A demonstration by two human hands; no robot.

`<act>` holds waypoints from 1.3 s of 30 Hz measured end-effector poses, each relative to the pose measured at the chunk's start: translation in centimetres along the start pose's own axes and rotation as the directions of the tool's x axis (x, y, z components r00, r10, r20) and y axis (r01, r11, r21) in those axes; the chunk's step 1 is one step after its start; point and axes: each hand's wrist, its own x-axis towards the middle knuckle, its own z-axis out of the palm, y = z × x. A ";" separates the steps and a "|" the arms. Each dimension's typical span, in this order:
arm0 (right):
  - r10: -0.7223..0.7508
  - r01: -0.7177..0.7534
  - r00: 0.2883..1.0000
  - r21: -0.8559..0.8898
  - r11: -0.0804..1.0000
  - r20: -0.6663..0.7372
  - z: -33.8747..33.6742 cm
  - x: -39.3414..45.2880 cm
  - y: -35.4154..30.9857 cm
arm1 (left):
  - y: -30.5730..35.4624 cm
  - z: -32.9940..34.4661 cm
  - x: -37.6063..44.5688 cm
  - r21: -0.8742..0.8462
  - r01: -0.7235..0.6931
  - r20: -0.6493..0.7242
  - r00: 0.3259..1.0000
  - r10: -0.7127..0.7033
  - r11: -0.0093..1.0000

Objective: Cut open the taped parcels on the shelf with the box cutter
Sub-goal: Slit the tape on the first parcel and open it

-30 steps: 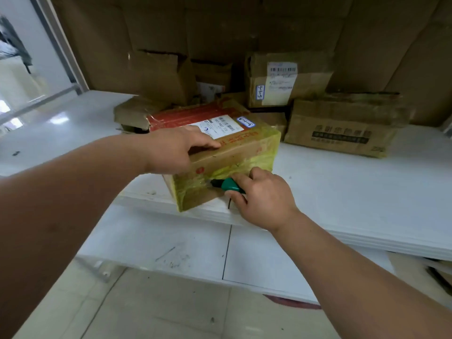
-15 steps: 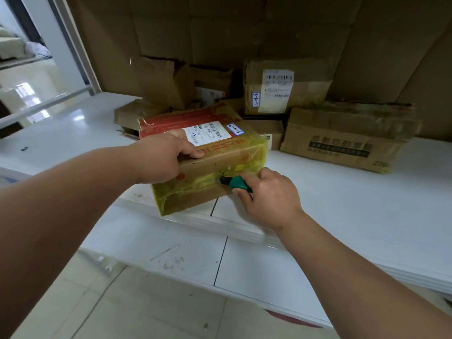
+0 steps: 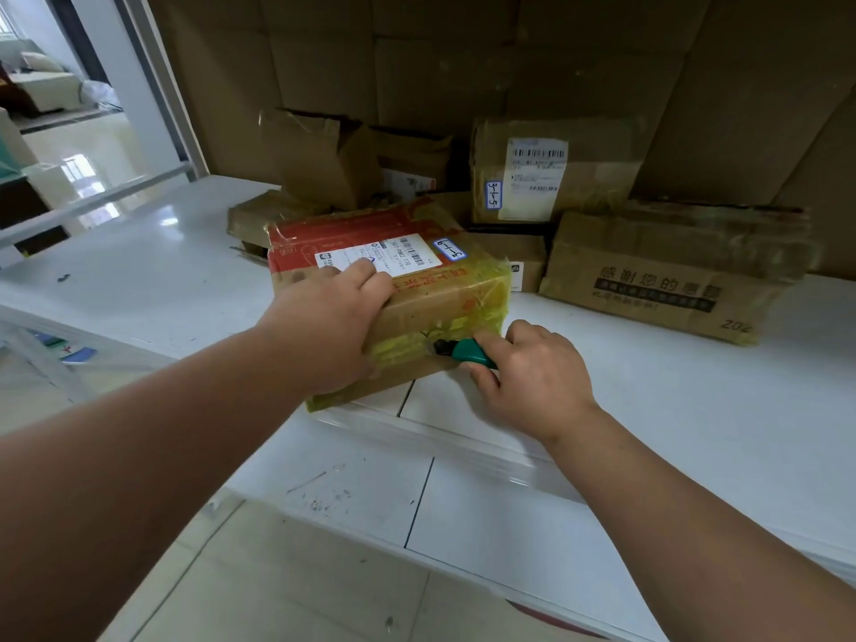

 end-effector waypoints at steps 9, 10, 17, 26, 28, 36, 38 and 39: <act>0.135 -0.134 0.991 -0.022 0.991 0.022 0.0 -0.1 4.1 | 1.0 0.9 1.4 0.145 -0.011 0.005 1.000 0.010 0.989; 0.136 -0.135 0.991 -0.032 0.990 0.018 0.0 -0.1 4.7 | 1.2 0.9 1.3 0.146 -0.010 0.005 1.000 0.009 0.989; 0.092 -0.090 0.996 -0.057 0.994 0.023 0.2 0.0 6.2 | 2.0 0.4 1.7 0.191 0.014 0.037 0.999 -0.021 0.982; 0.073 -0.073 0.997 -0.019 0.997 0.016 0.9 -0.4 8.2 | 2.6 0.4 1.9 0.185 0.019 0.075 0.997 -0.033 0.983; 0.070 -0.070 0.997 -0.016 0.997 0.015 1.2 -0.4 8.5 | 2.8 0.4 2.0 0.189 0.017 0.085 0.996 -0.033 0.982; 0.468 -0.470 0.875 -0.014 0.882 0.123 -0.6 -2.7 14.5 | 2.9 0.5 2.2 0.213 0.000 0.112 0.993 -0.025 0.977; 0.431 -0.449 0.877 0.040 0.893 0.214 -0.2 -3.1 12.7 | 2.8 -0.1 2.3 0.225 -0.028 0.128 0.992 -0.001 0.974; 0.422 -0.446 0.870 0.044 0.894 0.255 0.1 -3.2 11.8 | 2.5 -0.5 2.2 0.220 -0.046 0.129 0.991 0.018 0.974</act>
